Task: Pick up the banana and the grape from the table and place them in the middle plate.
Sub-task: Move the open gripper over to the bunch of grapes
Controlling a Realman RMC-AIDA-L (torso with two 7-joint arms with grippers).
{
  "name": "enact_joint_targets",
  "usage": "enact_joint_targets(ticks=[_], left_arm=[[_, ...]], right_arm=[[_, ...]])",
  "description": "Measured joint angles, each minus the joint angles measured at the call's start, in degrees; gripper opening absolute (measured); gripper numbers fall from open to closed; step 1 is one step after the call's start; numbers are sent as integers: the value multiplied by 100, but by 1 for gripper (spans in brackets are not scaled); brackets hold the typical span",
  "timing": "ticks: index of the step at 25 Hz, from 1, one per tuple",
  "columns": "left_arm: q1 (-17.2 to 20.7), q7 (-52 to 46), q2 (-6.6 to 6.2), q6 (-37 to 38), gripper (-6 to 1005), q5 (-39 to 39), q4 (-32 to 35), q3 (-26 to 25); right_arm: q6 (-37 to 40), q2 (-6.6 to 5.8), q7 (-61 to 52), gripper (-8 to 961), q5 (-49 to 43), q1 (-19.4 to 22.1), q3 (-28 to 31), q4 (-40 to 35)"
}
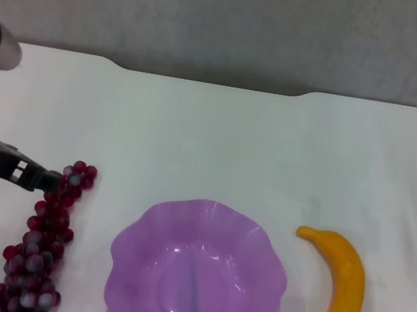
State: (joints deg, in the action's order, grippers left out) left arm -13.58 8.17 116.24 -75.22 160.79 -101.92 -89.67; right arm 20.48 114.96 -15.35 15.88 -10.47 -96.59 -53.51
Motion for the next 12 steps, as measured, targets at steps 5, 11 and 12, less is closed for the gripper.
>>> enact_joint_targets(ticks=[5, 11, 12], left_arm=[[-300, -388, 2, -467, 771, 376, 183, 168], [-668, -456, 1, -775, 770, 381, 803, 228], [-775, -460, 1, -833, 770, 382, 990, 279]], right_arm=[[0, -7, -6, 866, 6, 2, 0, -10], [0, -8, -8, 866, 3, 1, 0, -11], [0, -8, -8, 866, 2, 0, 0, -11]])
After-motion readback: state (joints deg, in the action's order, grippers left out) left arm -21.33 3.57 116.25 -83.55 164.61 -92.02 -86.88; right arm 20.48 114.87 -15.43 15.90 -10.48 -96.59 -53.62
